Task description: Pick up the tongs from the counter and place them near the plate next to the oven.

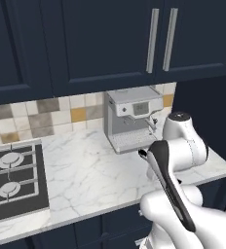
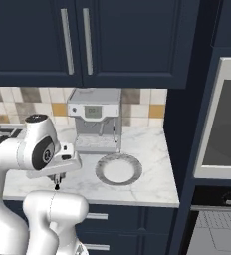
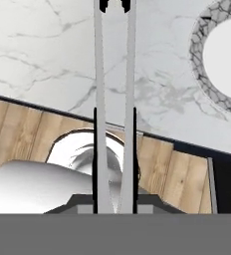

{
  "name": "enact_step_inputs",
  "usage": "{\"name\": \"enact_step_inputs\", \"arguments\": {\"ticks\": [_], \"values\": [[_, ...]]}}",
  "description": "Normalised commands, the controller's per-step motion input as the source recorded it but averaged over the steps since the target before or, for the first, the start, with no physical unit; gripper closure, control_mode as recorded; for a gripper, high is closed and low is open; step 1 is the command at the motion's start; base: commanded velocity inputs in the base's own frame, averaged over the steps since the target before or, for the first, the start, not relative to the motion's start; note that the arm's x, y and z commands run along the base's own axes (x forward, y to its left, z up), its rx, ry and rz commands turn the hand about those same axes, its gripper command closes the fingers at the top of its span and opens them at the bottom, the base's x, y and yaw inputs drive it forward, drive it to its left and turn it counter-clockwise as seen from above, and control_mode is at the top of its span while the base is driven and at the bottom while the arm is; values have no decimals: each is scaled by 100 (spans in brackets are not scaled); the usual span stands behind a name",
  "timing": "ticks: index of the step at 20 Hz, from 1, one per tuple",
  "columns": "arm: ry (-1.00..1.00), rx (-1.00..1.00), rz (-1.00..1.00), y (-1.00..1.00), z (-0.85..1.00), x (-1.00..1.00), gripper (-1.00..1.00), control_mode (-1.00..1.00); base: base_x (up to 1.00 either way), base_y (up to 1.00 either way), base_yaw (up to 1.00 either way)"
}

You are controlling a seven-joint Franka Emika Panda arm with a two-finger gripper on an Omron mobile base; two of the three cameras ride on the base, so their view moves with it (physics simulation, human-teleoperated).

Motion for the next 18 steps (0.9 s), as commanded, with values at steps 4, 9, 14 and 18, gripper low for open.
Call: {"name": "enact_step_inputs", "arguments": {"ticks": [4, 9, 14, 18], "values": [[3, 4, -2, -10, -31, 26, 100, -100, 0, 0, 0], [4, 1, -1, 0, -27, 28, 100, -100, 0, 0, 0], [0, 0, -5, 6, -25, 23, 100, -100, 0, 0, 0], [0, 0, -6, 10, -24, 35, 100, -100, 0, 0, 0]]}}
